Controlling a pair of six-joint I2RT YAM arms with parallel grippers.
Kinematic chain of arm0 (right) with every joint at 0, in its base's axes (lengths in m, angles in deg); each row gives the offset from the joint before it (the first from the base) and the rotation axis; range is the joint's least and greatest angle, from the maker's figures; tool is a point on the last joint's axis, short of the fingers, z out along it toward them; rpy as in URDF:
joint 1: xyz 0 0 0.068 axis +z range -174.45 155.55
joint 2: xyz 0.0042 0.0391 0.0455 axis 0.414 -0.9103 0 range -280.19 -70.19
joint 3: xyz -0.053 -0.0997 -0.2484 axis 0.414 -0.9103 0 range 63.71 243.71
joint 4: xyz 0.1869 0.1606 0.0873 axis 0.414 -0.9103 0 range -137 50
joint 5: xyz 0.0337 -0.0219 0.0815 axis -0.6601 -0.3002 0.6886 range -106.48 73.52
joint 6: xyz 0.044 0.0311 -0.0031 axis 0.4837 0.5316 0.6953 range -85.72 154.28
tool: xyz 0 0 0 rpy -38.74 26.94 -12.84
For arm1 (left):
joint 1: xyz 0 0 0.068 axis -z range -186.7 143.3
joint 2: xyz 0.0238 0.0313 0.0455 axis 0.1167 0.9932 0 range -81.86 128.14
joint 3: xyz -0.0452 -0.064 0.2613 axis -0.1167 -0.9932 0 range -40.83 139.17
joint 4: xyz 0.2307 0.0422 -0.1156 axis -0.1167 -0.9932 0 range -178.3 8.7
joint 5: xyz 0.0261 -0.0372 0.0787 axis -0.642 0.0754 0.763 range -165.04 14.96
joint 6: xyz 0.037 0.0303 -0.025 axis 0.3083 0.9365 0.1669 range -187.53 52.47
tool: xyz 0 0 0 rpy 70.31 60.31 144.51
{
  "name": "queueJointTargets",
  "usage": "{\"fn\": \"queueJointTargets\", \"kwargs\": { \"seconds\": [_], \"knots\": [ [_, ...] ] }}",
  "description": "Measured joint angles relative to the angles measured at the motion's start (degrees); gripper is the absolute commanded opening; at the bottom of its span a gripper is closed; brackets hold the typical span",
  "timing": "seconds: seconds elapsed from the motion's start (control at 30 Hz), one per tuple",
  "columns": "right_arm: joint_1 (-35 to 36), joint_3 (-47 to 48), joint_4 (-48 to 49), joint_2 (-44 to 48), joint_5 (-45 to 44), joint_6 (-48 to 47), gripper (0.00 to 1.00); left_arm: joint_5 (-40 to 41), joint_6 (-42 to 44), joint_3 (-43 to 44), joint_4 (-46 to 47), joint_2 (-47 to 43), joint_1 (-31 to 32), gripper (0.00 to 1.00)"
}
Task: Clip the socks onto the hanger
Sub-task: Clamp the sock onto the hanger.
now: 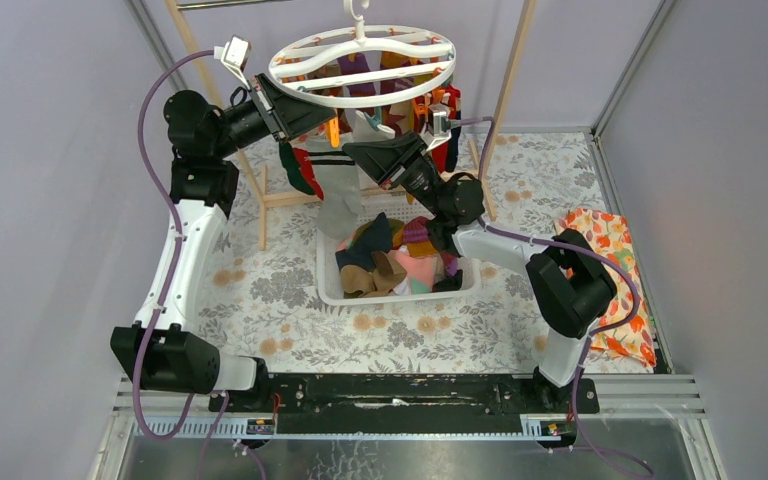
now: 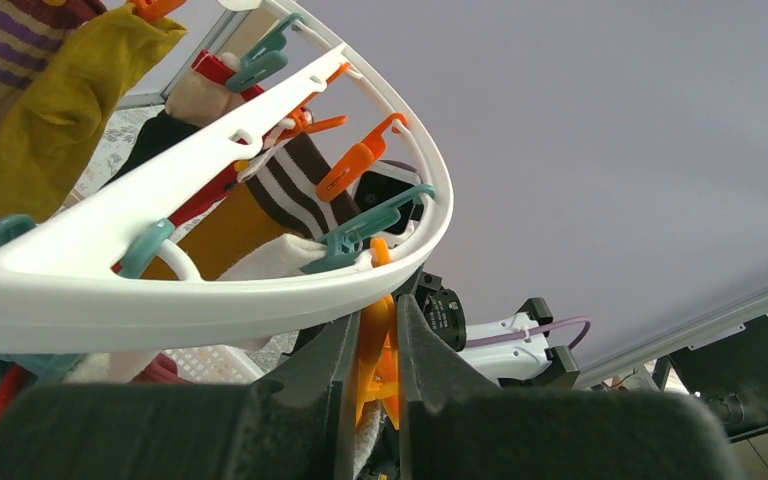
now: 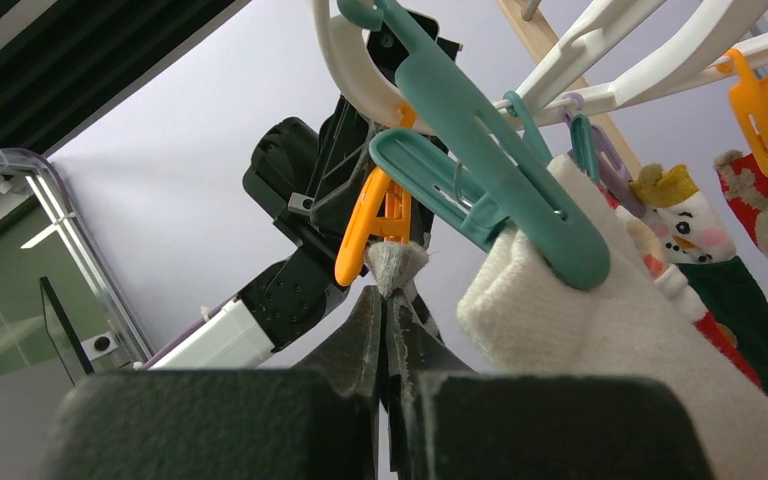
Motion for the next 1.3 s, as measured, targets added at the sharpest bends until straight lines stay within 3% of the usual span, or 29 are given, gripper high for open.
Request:
{"fn": "queueJointTargets", "kwargs": {
  "seconds": [0.73, 0.83, 0.93, 1.17, 1.23, 1.3],
  "knots": [
    [0.0, 2.5, 0.2, -1.1, -2.0, 0.7, 0.00, 0.0, -1.7, -0.5, 1.7, 0.0, 0.0, 0.08],
    [0.0, 2.7, 0.2, -1.2, -2.1, 0.7, 0.00, 0.0, -1.7, -0.5, 1.7, 0.0, 0.0, 0.19],
    [0.0, 2.7, 0.2, -1.2, -2.5, 0.6, 0.04, 0.0, -1.6, -0.5, 1.7, 0.0, 0.0, 0.41],
    [0.0, 2.8, -0.9, -1.2, -4.2, 0.1, 0.22, -1.2, 0.6, -0.5, 0.8, -0.3, 0.0, 0.54],
    [0.0, 2.8, -1.9, -1.2, -4.9, -0.3, 0.31, -1.6, 1.1, -0.5, 0.4, -0.6, 0.0, 0.59],
    [0.0, 2.8, -3.0, -1.1, -5.5, -0.9, 0.48, -1.7, 1.9, -0.5, 0.0, -1.1, 0.0, 0.70]
  ]
}}
